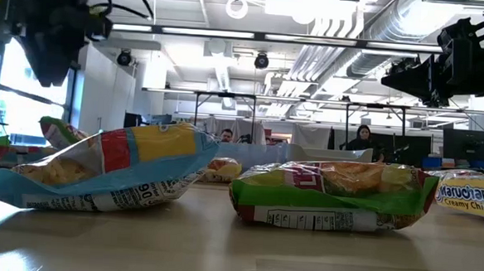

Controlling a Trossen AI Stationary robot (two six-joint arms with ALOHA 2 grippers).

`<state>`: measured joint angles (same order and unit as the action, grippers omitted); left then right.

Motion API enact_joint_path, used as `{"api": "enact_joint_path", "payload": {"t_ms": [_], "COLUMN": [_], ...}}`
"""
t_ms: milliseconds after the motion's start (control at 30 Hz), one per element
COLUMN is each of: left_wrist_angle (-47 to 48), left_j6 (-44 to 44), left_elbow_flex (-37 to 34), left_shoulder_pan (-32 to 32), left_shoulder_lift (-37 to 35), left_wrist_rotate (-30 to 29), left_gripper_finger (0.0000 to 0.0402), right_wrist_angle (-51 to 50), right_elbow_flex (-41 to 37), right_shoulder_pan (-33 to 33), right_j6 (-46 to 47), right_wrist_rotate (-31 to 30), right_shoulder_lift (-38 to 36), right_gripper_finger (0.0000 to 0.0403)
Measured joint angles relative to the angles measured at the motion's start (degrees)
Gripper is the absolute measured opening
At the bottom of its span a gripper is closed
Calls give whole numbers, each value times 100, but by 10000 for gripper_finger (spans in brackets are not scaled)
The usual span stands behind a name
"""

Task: Sort Maruchan noodles
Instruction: Put the top left green noodle pack into the transparent bin

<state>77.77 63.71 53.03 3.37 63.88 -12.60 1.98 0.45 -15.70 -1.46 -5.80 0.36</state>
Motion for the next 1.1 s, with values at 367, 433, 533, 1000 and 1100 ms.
{"api": "enact_joint_path", "payload": {"t_ms": [367,433,533,1000,1100], "left_wrist_angle": [-1428,-1646,-1642,-1784,-2076], "left_j6": [480,402,196,-1011,-1287], "left_elbow_flex": [-1430,-1633,-1805,-1790,-1790], "left_shoulder_pan": [-1489,-1754,-2147,-3690,-3969], "left_shoulder_lift": [-1848,-2012,-2078,-1403,-1136], "left_wrist_rotate": [965,1087,1211,1415,1717], "left_gripper_finger": [215,224,235,247,247], "right_wrist_angle": [-1,-2,-2,-1,0], "right_elbow_flex": [1,0,2,0,1], "right_shoulder_pan": [-1,0,-1,-2,-1], "right_j6": [-1,-1,-1,0,1], "right_wrist_rotate": [0,0,2,1,0], "right_shoulder_lift": [0,0,0,0,0], "right_gripper_finger": [0,0,0,0,0]}}
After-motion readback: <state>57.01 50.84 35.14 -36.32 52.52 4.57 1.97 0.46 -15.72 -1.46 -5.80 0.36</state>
